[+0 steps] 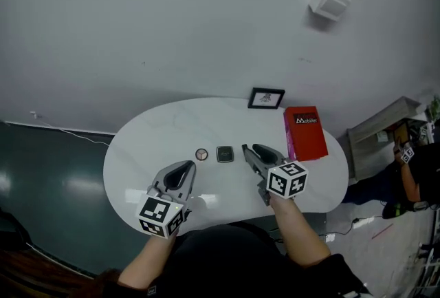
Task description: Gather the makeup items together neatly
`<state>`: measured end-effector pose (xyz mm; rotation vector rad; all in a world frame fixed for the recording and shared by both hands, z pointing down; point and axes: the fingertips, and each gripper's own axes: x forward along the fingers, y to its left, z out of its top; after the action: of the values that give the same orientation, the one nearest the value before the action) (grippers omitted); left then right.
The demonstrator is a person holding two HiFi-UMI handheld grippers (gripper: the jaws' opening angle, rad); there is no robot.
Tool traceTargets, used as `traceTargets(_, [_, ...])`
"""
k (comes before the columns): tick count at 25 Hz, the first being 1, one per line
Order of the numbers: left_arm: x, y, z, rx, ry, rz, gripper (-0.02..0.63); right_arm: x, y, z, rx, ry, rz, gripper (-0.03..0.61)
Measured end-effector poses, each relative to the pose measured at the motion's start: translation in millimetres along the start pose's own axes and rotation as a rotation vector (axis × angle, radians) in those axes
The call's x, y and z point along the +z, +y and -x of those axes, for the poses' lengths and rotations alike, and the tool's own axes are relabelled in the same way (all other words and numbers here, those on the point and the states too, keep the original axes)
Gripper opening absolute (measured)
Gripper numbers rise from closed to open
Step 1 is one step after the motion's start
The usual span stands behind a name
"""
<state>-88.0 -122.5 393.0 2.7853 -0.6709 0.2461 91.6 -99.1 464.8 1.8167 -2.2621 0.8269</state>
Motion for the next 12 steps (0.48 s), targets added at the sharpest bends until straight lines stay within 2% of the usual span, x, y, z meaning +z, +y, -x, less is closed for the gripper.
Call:
traceTargets(8, [22,-33,-3,0.103,0.011,-0.049,0.023,32,15,38,0.21,-0.057,0.073,0.098])
traceTargets(12, [46,-59,-6,0.151,-0.027,-0.058,0.023,51,28,69,0.318,-0.129,0.088,0.07])
